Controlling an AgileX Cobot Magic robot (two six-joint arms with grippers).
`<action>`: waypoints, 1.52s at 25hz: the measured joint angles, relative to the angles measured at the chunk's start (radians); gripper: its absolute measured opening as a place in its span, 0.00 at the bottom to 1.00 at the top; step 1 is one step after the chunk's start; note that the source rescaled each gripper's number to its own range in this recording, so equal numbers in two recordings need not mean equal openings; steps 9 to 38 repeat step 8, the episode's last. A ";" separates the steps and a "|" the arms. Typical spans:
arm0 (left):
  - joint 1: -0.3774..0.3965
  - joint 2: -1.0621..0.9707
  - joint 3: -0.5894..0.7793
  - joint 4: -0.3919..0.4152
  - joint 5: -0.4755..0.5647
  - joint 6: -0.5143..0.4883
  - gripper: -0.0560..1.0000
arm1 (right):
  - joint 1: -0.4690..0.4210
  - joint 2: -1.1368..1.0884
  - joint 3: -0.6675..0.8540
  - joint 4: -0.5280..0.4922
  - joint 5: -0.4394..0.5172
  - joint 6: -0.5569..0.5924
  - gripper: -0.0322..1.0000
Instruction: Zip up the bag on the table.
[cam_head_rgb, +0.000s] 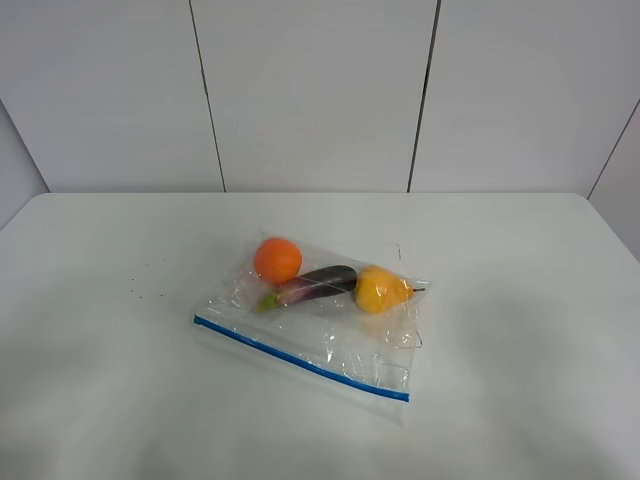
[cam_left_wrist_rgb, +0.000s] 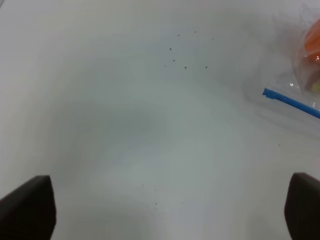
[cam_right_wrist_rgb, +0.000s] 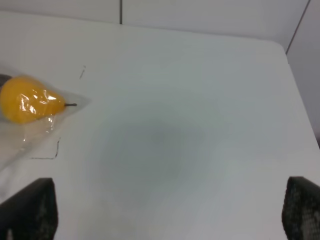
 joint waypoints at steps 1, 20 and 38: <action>0.000 0.000 0.000 0.000 0.000 0.000 1.00 | 0.000 0.000 0.000 -0.003 0.000 0.008 1.00; 0.000 0.000 0.000 0.000 0.000 0.000 1.00 | 0.000 0.000 0.000 -0.009 0.000 0.014 1.00; 0.000 0.000 0.000 0.000 0.000 0.000 1.00 | 0.000 0.000 0.000 -0.009 0.000 0.014 1.00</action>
